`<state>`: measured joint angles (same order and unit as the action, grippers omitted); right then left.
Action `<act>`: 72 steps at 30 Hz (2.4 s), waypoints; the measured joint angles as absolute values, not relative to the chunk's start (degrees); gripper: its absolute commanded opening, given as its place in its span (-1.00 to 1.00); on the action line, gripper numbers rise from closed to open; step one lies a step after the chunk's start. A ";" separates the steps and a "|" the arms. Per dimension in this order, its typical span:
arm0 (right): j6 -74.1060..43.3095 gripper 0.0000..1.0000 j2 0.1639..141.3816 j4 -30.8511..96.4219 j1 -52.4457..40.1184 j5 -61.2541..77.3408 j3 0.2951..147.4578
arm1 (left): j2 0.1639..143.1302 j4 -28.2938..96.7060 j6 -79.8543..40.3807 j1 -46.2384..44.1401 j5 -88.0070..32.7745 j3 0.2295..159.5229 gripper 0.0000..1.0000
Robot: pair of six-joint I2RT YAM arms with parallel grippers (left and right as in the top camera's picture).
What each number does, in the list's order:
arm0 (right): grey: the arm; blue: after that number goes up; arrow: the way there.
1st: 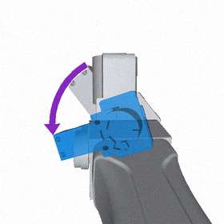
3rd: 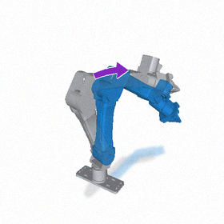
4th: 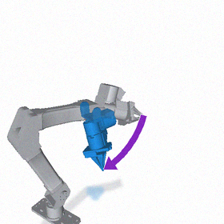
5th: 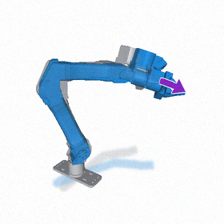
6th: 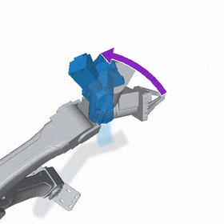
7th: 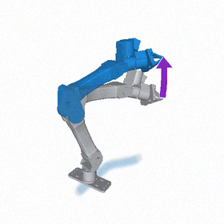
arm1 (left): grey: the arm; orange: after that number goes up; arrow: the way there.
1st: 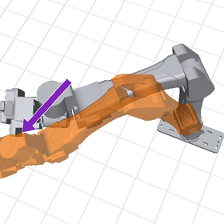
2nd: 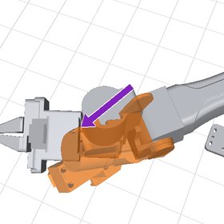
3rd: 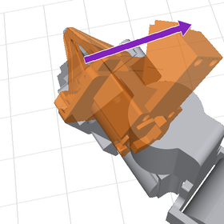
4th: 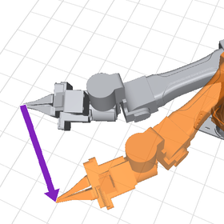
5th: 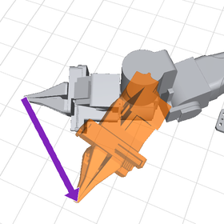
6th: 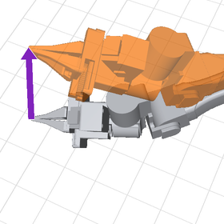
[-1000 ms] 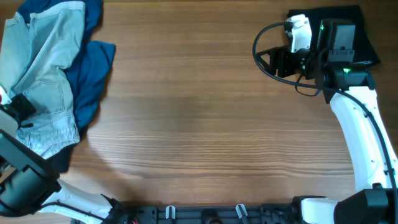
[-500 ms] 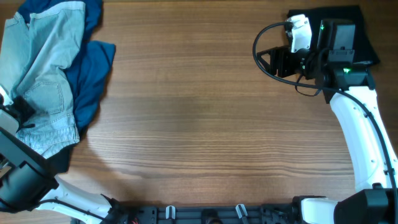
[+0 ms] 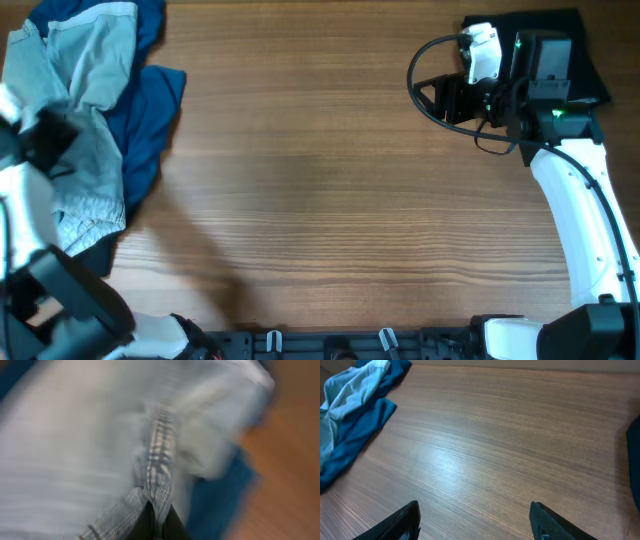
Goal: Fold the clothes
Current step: 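Lift the denim shorts with the left gripper and drop them mid-table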
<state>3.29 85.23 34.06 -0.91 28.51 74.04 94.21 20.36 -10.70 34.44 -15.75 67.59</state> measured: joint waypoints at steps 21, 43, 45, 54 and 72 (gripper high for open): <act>-2.31 0.28 84.03 46.94 23.31 37.15 74.19 | 98.72 -4.25 -18.59 -32.03 -22.35 67.55 -0.88; -0.01 0.38 83.99 47.16 23.31 38.87 74.19 | 96.99 -8.80 -20.12 -26.44 -21.08 67.55 1.00; 0.64 0.38 83.99 47.11 22.06 39.22 74.19 | 92.58 -5.56 -20.16 -22.83 -21.32 67.66 1.00; 1.28 0.37 83.99 44.49 4.99 33.95 74.19 | 86.74 16.21 -20.25 -6.83 -18.87 68.75 1.00; -15.31 0.15 105.51 46.33 -3.40 9.76 74.70 | 88.51 20.43 -20.27 -3.73 -10.83 68.69 1.00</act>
<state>-15.31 105.51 46.33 -3.40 9.76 74.70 88.51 20.43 -20.27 -3.73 -10.83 68.69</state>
